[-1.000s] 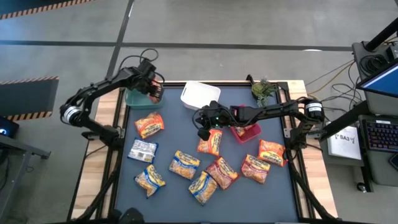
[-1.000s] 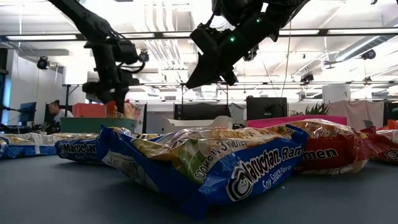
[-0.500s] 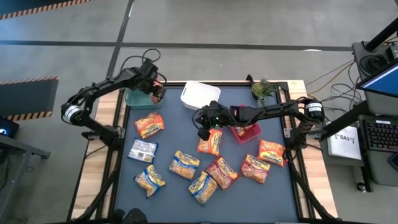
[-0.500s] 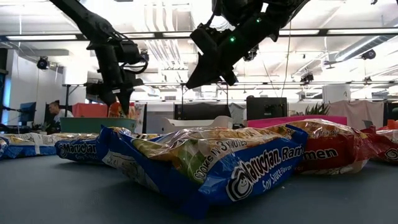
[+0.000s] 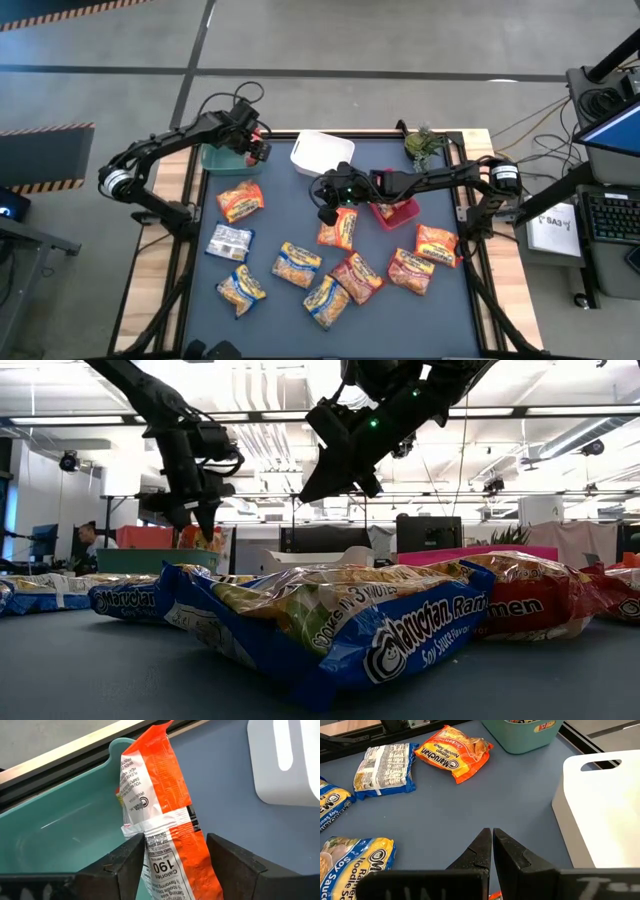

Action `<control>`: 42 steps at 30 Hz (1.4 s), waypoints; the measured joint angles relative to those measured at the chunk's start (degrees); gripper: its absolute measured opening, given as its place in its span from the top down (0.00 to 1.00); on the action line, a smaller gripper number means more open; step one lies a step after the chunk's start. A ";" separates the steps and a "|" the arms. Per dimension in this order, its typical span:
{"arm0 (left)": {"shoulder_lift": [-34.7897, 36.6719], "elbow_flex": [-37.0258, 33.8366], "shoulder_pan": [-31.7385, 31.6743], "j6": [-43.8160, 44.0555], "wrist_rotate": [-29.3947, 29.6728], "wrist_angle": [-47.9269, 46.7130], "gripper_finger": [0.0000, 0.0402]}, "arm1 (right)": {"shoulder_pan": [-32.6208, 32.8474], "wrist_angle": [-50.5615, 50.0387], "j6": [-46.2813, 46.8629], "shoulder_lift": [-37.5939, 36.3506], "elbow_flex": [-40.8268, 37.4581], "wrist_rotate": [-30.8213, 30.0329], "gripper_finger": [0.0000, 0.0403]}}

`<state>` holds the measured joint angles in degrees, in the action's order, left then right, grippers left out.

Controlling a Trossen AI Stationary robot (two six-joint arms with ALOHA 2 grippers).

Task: Sort Maruchan noodles
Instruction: Put the orange noodle pack into the green bin, then put the blue noodle pack into the white bin

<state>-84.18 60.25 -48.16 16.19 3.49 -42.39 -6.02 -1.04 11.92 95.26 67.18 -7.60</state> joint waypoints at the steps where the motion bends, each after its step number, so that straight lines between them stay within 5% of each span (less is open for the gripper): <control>1: 0.03 0.00 0.00 0.00 0.00 -0.02 0.51 | 0.00 0.00 0.00 0.00 0.00 0.00 0.98; 20: 13.31 5.39 4.80 -5.37 1.99 -7.28 0.52 | 0.04 -0.43 0.08 0.00 -0.02 0.04 0.98; 27: 21.95 1.15 21.10 -3.44 1.95 -4.21 0.52 | 0.13 -0.38 4.84 0.00 -0.02 1.82 0.98; 36: 24.76 -4.69 48.34 -5.59 1.95 0.50 0.52 | 2.21 -0.39 11.65 -0.02 -0.02 16.36 0.98; 42: 24.37 -11.03 63.81 -4.67 5.12 12.19 0.52 | 7.10 -1.39 19.58 -0.02 0.43 23.04 0.98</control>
<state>-59.81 49.22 15.65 11.51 8.60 -30.21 1.08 -2.43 31.50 95.24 67.60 15.44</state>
